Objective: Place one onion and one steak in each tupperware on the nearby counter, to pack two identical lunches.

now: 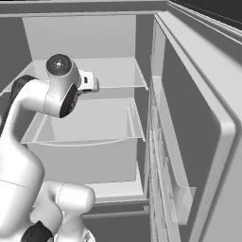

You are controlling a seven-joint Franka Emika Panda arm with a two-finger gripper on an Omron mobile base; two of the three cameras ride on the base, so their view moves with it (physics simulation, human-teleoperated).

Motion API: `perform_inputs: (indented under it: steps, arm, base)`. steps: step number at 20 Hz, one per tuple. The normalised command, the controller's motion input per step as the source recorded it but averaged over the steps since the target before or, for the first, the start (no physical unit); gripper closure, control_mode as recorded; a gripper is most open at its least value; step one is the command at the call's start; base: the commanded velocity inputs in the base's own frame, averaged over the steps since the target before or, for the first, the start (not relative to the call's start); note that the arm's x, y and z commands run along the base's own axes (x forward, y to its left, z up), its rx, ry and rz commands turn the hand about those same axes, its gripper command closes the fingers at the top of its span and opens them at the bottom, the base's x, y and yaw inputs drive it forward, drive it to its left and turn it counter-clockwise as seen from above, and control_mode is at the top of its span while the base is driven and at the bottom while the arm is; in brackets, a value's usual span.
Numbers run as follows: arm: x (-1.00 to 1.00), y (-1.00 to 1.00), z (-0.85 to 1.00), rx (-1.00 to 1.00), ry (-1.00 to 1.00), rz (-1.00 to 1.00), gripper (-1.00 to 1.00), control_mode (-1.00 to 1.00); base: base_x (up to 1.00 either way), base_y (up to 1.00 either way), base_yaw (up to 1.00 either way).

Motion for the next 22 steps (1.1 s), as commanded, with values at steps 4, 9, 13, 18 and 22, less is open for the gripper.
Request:
perform_inputs:
  steps: [4, 9, 13, 18, 22]
  arm:
    - [-0.73, 0.00, -0.07, -0.12, 0.51, 0.00, 1.00, -1.00]
    - [-0.68, -0.01, -0.48, -0.07, 0.52, 0.00, 1.00, -1.00]
    - [-0.80, -0.02, -0.63, 0.00, 0.08, 0.00, 1.00, -1.00]
    - [-0.89, -0.03, -0.13, 0.01, -0.01, 0.00, 1.00, -1.00]
    - [-0.46, 0.00, -0.11, 0.00, 0.00, 0.00, 1.00, -1.00]
  base:
    - [0.00, 0.00, 0.00]
    - [0.00, 0.00, 0.00]
    - [0.00, 0.00, 0.00]
    - [0.00, 0.00, 0.00]
    - [0.00, 0.00, 0.00]
